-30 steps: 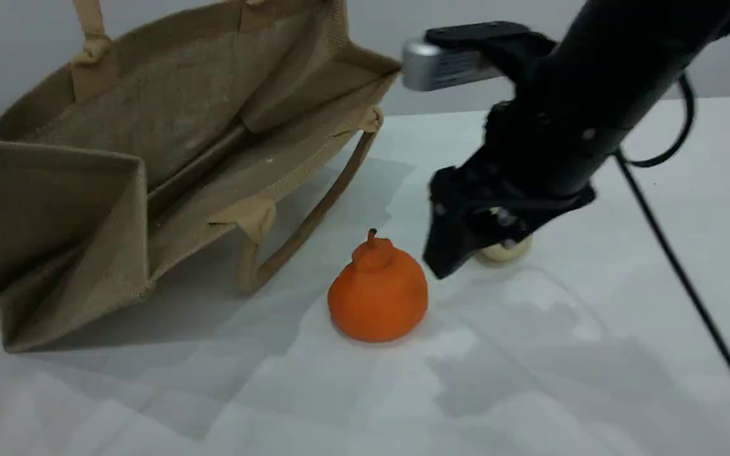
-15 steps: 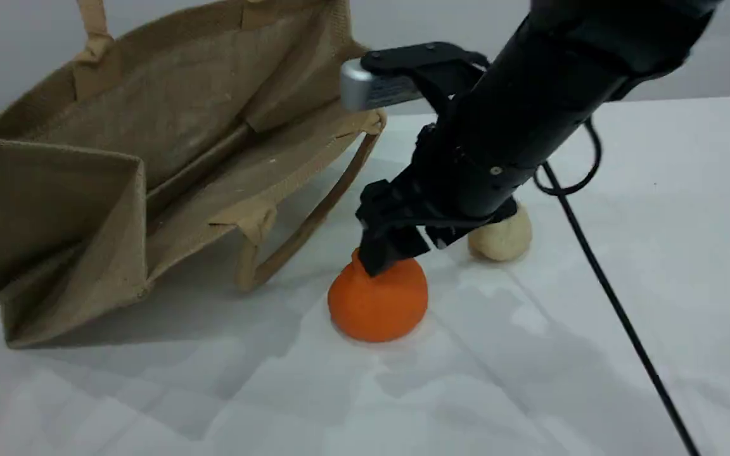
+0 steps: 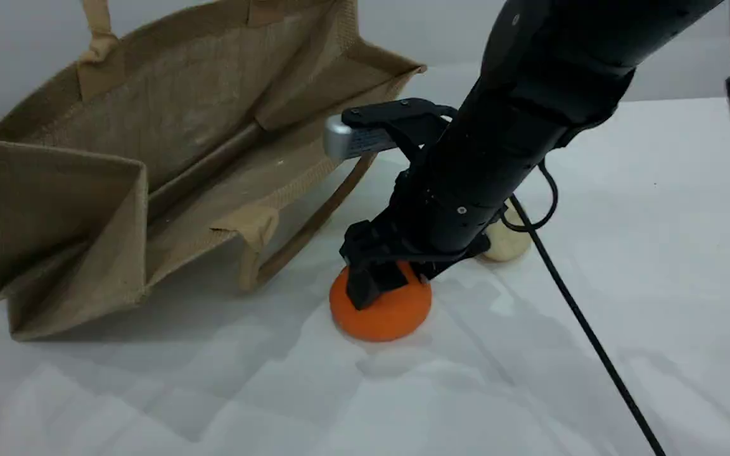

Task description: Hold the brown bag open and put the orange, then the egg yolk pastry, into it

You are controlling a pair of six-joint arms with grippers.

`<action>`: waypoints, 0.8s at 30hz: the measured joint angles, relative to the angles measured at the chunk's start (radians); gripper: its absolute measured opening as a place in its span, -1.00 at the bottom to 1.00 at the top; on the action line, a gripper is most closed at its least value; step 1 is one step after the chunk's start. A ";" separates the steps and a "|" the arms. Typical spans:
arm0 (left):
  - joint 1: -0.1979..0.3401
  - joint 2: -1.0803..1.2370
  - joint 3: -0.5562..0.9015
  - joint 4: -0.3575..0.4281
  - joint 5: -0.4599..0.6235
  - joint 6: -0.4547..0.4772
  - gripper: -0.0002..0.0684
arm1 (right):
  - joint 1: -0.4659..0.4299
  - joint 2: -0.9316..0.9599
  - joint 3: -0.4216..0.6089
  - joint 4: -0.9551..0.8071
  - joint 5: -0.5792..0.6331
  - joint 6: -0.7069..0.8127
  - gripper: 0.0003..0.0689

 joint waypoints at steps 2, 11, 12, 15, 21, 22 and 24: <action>0.000 0.000 0.000 0.000 0.000 0.000 -0.76 | 0.000 0.004 -0.003 0.002 -0.002 0.000 0.59; 0.000 0.000 0.000 -0.006 0.000 0.000 -0.76 | 0.000 0.004 -0.003 -0.011 -0.007 -0.008 -0.40; 0.000 0.000 0.000 -0.013 0.000 0.000 -0.76 | 0.000 0.004 -0.003 -0.020 -0.005 -0.018 -0.57; 0.000 0.000 0.000 -0.015 0.000 0.000 -0.76 | 0.000 0.001 -0.003 -0.053 0.026 -0.023 -0.89; 0.000 0.000 0.000 -0.015 0.000 -0.003 -0.76 | -0.002 -0.042 -0.002 -0.166 0.129 0.031 -0.93; 0.000 0.000 0.000 -0.015 0.000 -0.003 -0.76 | -0.002 -0.057 -0.002 -0.199 0.139 0.066 -0.94; 0.000 0.000 0.000 -0.015 0.000 -0.003 -0.76 | -0.002 -0.092 -0.001 -0.268 0.165 0.137 -0.94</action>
